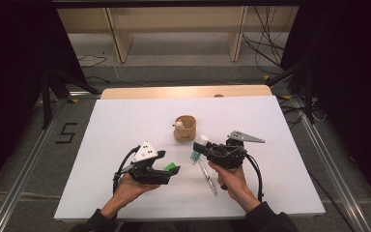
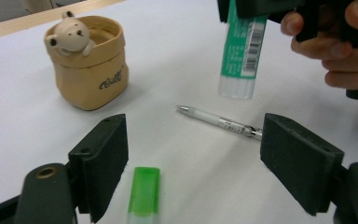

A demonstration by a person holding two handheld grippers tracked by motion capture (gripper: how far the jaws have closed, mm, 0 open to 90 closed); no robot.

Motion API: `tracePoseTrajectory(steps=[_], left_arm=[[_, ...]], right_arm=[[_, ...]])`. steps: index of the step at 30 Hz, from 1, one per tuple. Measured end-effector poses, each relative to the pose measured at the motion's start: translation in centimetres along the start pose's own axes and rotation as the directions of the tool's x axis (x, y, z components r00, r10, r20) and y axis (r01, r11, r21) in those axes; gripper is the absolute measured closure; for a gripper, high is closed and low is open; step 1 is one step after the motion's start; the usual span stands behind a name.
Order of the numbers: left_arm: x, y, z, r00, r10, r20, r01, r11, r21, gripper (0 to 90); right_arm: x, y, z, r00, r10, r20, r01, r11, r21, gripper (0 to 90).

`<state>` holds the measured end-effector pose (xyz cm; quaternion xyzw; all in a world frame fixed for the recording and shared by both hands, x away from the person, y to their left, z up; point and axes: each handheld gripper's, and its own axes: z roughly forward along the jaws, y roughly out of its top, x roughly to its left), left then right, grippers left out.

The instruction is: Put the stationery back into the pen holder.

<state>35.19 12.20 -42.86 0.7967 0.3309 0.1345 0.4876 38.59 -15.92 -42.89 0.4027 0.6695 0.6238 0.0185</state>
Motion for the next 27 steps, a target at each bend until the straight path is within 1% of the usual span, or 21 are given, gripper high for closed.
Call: tracePoseTrajectory(steps=[3, 5, 7, 12, 15, 20, 27], left_arm=[[0.2, -0.1, -0.3, 0.9998, 0.007, -0.020, -0.007, 1.0000, -0.002, 22.6], [0.4, -0.2, -0.5, 0.9998, 0.002, -0.020, -0.002, 1.0000, -0.005, 22.6], [0.5, -0.3, -0.7, 0.9997, 0.003, -0.024, -0.003, 1.0000, 0.000, 22.6], [1.0, -0.6, -1.1, 0.9994, -0.004, -0.035, 0.004, 1.0000, 0.008, 22.3], [1.2, -0.9, -1.2, 0.9989, -0.006, -0.047, 0.006, 0.9999, 0.015, 21.6], [1.5, -1.2, -1.5, 0.9984, -0.012, -0.055, 0.013, 0.9994, 0.031, 20.2], [1.5, -1.6, -1.6, 0.9972, 0.011, -0.074, -0.007, 0.9989, 0.046, 17.4]], right_arm=[[-0.1, 0.4, 0.0, 0.9997, -0.021, 0.015, 0.021, 1.000, -0.005, 65.6], [-0.2, 0.6, -0.1, 0.9992, -0.034, 0.023, 0.034, 0.999, -0.008, 65.6], [-0.3, 0.8, -0.1, 0.9980, -0.053, 0.034, 0.054, 0.999, -0.007, 65.6], [-0.6, 1.5, 0.0, 0.9949, -0.081, 0.060, 0.082, 0.997, -0.011, 65.6], [-0.8, 1.9, 0.1, 0.9929, -0.093, 0.074, 0.094, 0.995, -0.013, 65.6], [-1.0, 2.8, 0.4, 0.9896, -0.112, 0.091, 0.114, 0.993, -0.021, 65.6], [-1.3, 3.9, 0.9, 0.9851, -0.128, 0.114, 0.131, 0.991, -0.014, 65.6]])
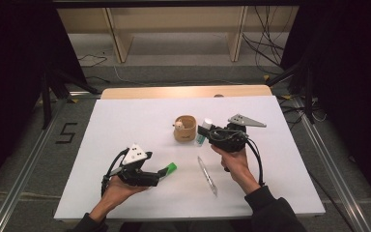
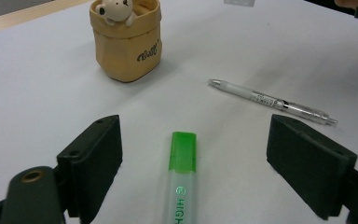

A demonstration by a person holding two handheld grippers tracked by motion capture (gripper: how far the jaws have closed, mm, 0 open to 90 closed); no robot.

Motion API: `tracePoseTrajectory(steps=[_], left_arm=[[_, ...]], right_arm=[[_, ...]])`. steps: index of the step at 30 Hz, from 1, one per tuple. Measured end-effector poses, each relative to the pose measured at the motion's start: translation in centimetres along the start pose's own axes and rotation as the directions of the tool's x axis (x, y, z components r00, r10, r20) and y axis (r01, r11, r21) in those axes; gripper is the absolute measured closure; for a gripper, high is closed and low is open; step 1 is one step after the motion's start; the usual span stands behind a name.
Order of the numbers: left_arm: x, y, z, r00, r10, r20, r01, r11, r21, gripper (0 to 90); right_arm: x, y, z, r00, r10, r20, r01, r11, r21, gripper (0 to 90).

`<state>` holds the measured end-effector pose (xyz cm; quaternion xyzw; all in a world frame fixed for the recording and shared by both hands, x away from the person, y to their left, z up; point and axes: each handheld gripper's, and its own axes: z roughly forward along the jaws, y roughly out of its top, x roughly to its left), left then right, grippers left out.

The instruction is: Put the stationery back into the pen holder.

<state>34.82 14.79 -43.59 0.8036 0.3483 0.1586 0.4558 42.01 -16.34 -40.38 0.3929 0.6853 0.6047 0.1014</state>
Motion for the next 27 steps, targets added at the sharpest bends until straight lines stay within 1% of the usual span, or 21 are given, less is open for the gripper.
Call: tracePoseTrajectory(steps=[6, 9, 10, 13, 17, 20, 22, 27], left_arm=[[0.2, -0.2, -0.2, 1.0000, -0.006, -0.008, 0.006, 0.9999, 0.013, 16.1], [0.3, -0.3, -0.4, 0.9998, -0.002, -0.021, 0.003, 0.9999, 0.014, 15.8], [0.3, -0.4, -0.4, 0.9997, -0.007, -0.024, 0.007, 0.9999, 0.012, 15.8], [0.4, -0.5, -0.5, 0.9996, -0.003, -0.029, 0.003, 0.9998, 0.018, 15.7], [0.5, -0.6, -0.6, 0.9994, -0.012, -0.034, 0.013, 0.9997, 0.019, 15.7], [0.6, -0.7, -0.6, 0.9992, -0.006, -0.041, 0.007, 0.9996, 0.029, 15.7], [0.7, -0.8, -0.7, 0.9990, -0.018, -0.041, 0.019, 0.9995, 0.027, 15.7], [0.8, -0.8, -0.8, 0.9988, -0.025, -0.041, 0.026, 0.9993, 0.026, 15.7]], right_arm=[[-0.2, 0.9, 0.8, 0.9997, -0.018, 0.020, 0.018, 1.000, 0.005, 65.6], [-0.4, 1.3, 1.4, 0.9992, -0.025, 0.033, 0.024, 1.000, 0.009, 65.6], [-0.5, 1.4, 1.6, 0.9991, -0.022, 0.035, 0.022, 1.000, 0.009, 65.6], [-0.7, 1.9, 2.1, 0.9987, -0.023, 0.045, 0.023, 1.000, 0.008, 65.6], [-1.0, 2.3, 2.8, 0.9979, -0.022, 0.061, 0.021, 1.000, 0.013, 65.6], [-1.3, 2.5, 3.4, 0.9971, -0.021, 0.073, 0.019, 1.000, 0.017, 65.6], [-1.4, 2.7, 3.8, 0.9968, -0.018, 0.078, 0.017, 1.000, 0.019, 65.6], [-1.5, 3.1, 4.9, 0.9959, -0.023, 0.087, 0.021, 0.999, 0.030, 65.6]])
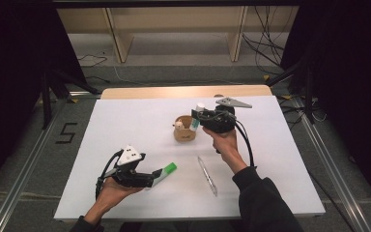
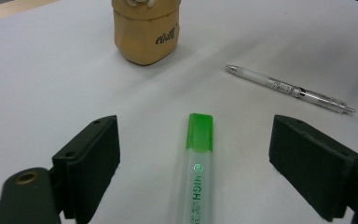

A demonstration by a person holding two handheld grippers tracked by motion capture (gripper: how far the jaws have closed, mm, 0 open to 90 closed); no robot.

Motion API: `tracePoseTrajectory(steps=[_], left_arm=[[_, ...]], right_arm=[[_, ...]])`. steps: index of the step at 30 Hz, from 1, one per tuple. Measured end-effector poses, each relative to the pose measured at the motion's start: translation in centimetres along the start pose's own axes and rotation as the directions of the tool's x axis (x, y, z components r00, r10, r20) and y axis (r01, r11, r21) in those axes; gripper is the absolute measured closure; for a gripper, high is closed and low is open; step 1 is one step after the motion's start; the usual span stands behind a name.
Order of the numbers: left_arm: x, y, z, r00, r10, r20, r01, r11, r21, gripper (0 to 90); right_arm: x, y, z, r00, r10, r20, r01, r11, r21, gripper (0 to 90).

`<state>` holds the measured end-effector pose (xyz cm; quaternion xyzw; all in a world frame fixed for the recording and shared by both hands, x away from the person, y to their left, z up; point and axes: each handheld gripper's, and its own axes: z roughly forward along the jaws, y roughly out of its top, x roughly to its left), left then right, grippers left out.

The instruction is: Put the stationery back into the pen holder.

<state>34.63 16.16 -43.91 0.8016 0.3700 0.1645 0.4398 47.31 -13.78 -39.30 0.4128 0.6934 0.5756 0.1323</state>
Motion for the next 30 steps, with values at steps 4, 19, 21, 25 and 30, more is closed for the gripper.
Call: tracePoseTrajectory(steps=[4, 19, 21, 25, 30], left_arm=[[0.0, 0.0, 0.0, 1.0000, -0.002, 0.001, 0.002, 1.0000, -0.002, 15.7], [-0.1, -0.1, -0.1, 1.0000, -0.001, 0.001, 0.001, 1.0000, -0.003, 15.7], [-0.1, -0.1, -0.1, 1.0000, 0.001, 0.001, -0.001, 1.0000, -0.001, 15.7], [-0.1, -0.1, 0.0, 1.0000, 0.001, 0.002, -0.001, 1.0000, 0.000, 15.7], [-0.1, -0.1, 0.0, 1.0000, 0.004, 0.001, -0.004, 1.0000, 0.003, 15.7]], right_arm=[[-0.1, 0.3, 0.8, 0.9999, 0.003, 0.014, -0.003, 1.000, 0.001, 65.5], [-0.3, 1.3, 3.7, 0.9983, -0.008, 0.057, 0.006, 0.999, 0.033, 65.5], [-0.3, 1.3, 4.1, 0.9978, -0.009, 0.065, 0.007, 0.999, 0.039, 65.5], [-0.3, 1.3, 4.7, 0.9970, -0.011, 0.076, 0.007, 0.999, 0.050, 65.5], [-0.3, 1.3, 5.3, 0.9953, -0.023, 0.094, 0.017, 0.998, 0.062, 65.5]])
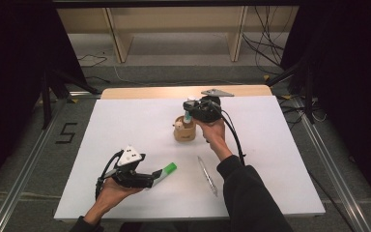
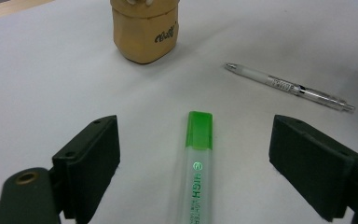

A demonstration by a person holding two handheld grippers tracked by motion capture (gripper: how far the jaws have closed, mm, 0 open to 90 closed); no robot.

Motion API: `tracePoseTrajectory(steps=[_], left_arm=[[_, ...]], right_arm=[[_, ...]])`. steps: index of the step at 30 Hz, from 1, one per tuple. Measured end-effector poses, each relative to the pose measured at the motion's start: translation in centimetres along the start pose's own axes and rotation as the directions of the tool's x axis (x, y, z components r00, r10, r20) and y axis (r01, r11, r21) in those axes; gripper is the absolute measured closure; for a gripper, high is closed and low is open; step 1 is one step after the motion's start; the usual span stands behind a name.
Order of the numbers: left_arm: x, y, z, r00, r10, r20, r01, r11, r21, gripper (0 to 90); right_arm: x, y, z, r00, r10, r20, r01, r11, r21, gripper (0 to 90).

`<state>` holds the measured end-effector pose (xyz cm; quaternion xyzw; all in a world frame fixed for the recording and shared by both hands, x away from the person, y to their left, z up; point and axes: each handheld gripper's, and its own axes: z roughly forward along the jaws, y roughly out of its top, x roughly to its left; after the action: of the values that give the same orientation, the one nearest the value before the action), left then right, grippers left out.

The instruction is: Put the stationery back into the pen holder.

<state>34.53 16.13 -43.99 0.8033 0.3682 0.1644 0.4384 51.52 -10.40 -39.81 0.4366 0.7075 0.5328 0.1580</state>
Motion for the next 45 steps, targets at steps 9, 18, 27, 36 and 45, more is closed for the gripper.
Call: tracePoseTrajectory(steps=[9, 18, 27, 36, 45], left_arm=[[-0.1, -0.1, 0.1, 1.0000, 0.004, 0.002, -0.004, 1.0000, 0.005, 15.7], [-0.2, -0.1, 0.3, 0.9999, 0.010, 0.005, -0.010, 0.9999, 0.013, 15.6], [-0.2, -0.2, 0.4, 0.9998, 0.018, 0.006, -0.019, 0.9995, 0.024, 15.7], [-0.2, -0.2, 0.4, 0.9998, 0.020, 0.007, -0.020, 0.9994, 0.027, 15.7], [-0.2, -0.2, 0.5, 0.9996, 0.025, 0.010, -0.025, 0.9993, 0.029, 15.7]], right_arm=[[-0.2, -0.4, 0.8, 0.9999, 0.005, 0.012, -0.006, 1.000, 0.028, 65.5], [-0.5, -0.9, 1.5, 0.9996, 0.000, 0.029, -0.001, 0.999, 0.053, 65.5], [-0.4, -1.4, 2.2, 0.9996, 0.004, 0.027, -0.006, 0.996, 0.086, 65.4], [-0.4, -1.8, 2.9, 0.9997, 0.004, 0.022, -0.007, 0.994, 0.113, 65.0], [-0.8, -1.3, 2.4, 0.9994, 0.035, -0.006, -0.034, 0.995, 0.097, 37.9]])
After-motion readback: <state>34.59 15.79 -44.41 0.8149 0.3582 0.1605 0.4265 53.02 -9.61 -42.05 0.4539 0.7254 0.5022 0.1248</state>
